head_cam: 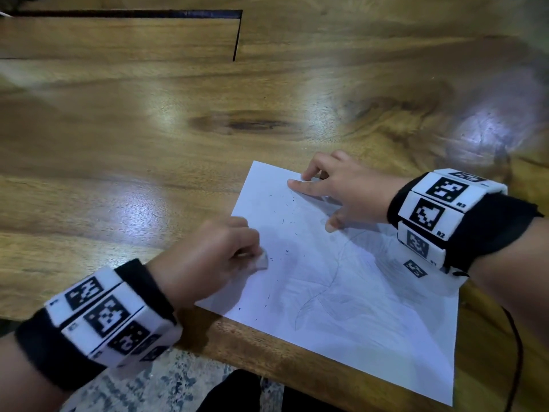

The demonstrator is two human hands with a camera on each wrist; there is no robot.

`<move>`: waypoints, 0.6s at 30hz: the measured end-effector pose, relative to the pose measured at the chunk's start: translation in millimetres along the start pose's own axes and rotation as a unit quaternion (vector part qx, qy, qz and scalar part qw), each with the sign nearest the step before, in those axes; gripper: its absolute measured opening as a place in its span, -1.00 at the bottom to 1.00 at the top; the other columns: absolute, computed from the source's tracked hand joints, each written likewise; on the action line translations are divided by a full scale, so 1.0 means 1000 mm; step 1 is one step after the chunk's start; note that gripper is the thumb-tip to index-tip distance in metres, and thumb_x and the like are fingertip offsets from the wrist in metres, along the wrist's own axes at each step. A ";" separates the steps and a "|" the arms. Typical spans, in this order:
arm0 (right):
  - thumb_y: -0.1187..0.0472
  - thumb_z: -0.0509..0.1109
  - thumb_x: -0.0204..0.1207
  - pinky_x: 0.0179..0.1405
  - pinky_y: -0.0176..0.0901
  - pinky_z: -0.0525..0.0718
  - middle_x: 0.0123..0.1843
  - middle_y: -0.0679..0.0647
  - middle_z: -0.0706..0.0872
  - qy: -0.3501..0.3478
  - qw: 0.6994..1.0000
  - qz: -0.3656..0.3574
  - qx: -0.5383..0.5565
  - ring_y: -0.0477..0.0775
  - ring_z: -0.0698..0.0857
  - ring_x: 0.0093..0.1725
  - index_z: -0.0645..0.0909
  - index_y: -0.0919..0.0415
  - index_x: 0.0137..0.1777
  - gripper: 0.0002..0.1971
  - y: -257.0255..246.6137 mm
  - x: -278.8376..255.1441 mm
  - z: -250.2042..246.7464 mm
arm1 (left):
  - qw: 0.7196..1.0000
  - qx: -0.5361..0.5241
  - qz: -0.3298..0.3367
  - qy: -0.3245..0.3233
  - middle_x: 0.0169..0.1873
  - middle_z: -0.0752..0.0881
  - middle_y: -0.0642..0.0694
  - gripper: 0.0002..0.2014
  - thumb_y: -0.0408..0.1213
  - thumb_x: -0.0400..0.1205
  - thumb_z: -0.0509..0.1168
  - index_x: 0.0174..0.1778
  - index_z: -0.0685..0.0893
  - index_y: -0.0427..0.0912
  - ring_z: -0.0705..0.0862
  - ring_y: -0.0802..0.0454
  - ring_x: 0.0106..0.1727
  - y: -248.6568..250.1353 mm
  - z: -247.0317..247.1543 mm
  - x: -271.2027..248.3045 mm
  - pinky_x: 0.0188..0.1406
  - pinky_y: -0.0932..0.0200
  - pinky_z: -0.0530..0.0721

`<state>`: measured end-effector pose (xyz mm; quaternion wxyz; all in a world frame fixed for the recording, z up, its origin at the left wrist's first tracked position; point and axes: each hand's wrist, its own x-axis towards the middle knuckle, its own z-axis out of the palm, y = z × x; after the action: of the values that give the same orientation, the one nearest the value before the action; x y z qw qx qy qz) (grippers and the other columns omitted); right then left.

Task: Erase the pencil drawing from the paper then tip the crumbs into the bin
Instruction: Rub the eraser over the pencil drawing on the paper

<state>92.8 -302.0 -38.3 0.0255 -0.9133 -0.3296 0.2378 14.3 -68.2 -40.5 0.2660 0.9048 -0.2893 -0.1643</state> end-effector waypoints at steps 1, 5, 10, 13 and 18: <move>0.02 0.51 0.39 0.27 -0.27 0.34 0.47 -0.08 0.20 -0.002 1.000 0.002 -0.002 0.01 0.19 0.32 0.08 -0.21 0.61 -0.13 0.000 0.000 0.000 | 1.000 0.006 -0.003 0.015 -0.46 0.46 0.12 -0.81 -0.11 0.44 0.32 -0.44 0.56 -0.10 0.41 0.23 -0.38 0.000 0.001 0.003 -0.42 0.37 0.33; 0.06 0.53 0.38 0.18 -0.33 0.31 0.45 -0.12 0.23 0.005 1.000 0.007 0.025 -0.01 0.23 0.28 0.13 -0.18 0.61 -0.14 0.000 -0.001 0.000 | 0.999 -0.016 -0.031 0.030 -0.45 0.39 0.19 -0.79 -0.11 0.47 0.30 -0.43 0.47 -0.03 0.40 0.39 -0.42 0.004 0.009 -0.010 -0.44 0.40 0.29; 0.22 0.59 0.31 0.25 -0.10 0.45 0.41 -0.06 0.37 0.022 0.995 0.024 0.095 0.01 0.32 0.32 0.34 -0.02 0.55 -0.19 0.009 -0.014 -0.001 | 0.997 -0.003 -0.059 0.039 -0.40 0.51 0.09 -0.80 -0.09 0.46 0.29 -0.42 0.57 -0.09 0.43 0.26 -0.40 0.006 0.010 -0.013 -0.42 0.42 0.34; 0.19 0.60 0.31 0.28 -0.23 0.38 0.46 -0.07 0.36 0.027 0.994 0.027 0.103 -0.01 0.30 0.38 0.39 -0.02 0.53 -0.23 0.016 -0.022 0.002 | 0.997 0.009 -0.076 0.002 -0.49 0.41 0.18 -0.76 -0.14 0.45 0.39 -0.47 0.51 -0.07 0.43 0.35 -0.47 0.009 0.003 -0.007 -0.47 0.48 0.32; 0.06 0.55 0.37 0.27 -0.26 0.38 0.47 -0.12 0.32 0.040 0.995 0.023 0.087 -0.08 0.23 0.36 0.35 -0.04 0.55 -0.26 0.014 -0.025 0.004 | 0.994 0.023 -0.108 -0.025 -0.49 0.69 -0.02 -0.94 -0.36 0.37 0.45 -0.37 0.71 -0.13 0.54 0.20 -0.45 0.021 -0.024 0.041 -0.40 0.48 0.41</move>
<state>82.5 -328.4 -34.1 0.1127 -0.9238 -0.2850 0.2296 48.0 -98.8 -15.3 0.2185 0.9321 -0.2001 -0.2084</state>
